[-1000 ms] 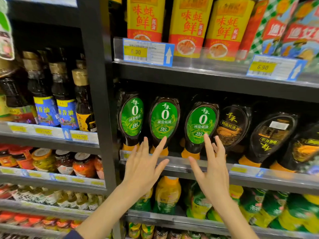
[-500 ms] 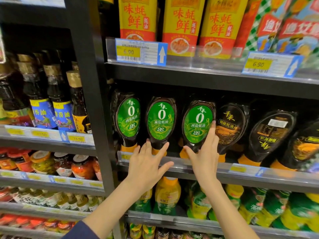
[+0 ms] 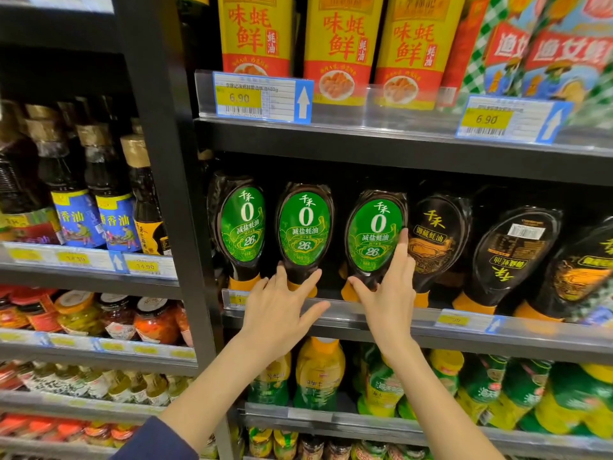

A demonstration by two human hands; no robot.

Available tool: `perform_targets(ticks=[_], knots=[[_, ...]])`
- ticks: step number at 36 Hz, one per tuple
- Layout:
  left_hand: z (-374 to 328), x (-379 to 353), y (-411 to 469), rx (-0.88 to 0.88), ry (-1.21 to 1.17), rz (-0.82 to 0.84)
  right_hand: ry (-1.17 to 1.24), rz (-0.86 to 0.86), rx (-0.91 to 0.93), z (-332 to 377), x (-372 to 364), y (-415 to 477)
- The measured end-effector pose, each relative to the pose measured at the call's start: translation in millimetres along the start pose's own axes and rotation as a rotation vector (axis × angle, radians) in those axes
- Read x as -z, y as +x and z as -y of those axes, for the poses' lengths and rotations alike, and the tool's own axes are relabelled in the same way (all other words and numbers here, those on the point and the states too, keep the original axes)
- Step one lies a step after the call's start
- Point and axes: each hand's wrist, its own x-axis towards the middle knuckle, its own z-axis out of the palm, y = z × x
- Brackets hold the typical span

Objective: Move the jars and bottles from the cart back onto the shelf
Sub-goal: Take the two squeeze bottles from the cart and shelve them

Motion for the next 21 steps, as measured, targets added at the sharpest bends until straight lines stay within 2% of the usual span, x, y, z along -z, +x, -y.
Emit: perform_targets(ticks=[21], knots=[[2.1, -3.1, 2.7, -0.021, 0.027, 0.007, 0.05, 0.014, -0.025, 1.4, -0.9, 1.4]])
